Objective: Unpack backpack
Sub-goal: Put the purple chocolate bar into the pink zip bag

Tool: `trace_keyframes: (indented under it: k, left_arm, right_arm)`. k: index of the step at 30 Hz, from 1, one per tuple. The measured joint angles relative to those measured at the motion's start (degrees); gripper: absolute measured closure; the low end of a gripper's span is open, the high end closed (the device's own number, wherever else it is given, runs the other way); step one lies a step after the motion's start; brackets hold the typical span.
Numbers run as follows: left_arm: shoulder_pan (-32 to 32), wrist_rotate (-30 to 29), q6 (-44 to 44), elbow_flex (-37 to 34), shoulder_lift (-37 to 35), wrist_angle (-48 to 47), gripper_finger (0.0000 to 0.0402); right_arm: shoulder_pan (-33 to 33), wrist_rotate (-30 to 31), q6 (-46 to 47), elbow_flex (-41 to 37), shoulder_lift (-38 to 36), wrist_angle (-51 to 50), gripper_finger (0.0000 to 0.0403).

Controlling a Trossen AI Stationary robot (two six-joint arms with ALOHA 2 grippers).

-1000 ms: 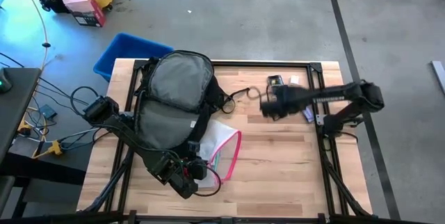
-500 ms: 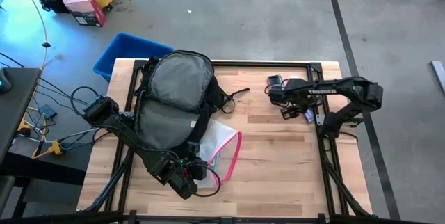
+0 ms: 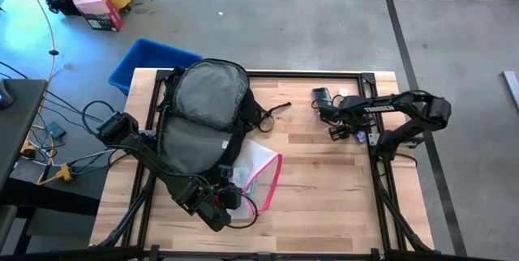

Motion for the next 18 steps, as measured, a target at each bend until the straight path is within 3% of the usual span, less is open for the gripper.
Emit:
trace_keyframes:
  k: [10,15,18]
  left_arm:
    - [-0.5,-0.1,-0.1,0.0,0.0,0.0,0.0402]
    - [-0.5,-0.1,-0.1,0.0,0.0,0.0,0.0402]
    - [-0.5,-0.1,-0.2,0.0,0.0,0.0,0.0402]
  right_arm:
    - [3.4,-2.7,-1.6,-0.1,0.4,1.8,0.0387]
    - [12.1,-10.3,-0.5,3.7,0.5,-0.4,0.0391]
    - [16.9,-11.8,0.3,7.0,0.5,-0.6,0.0399]
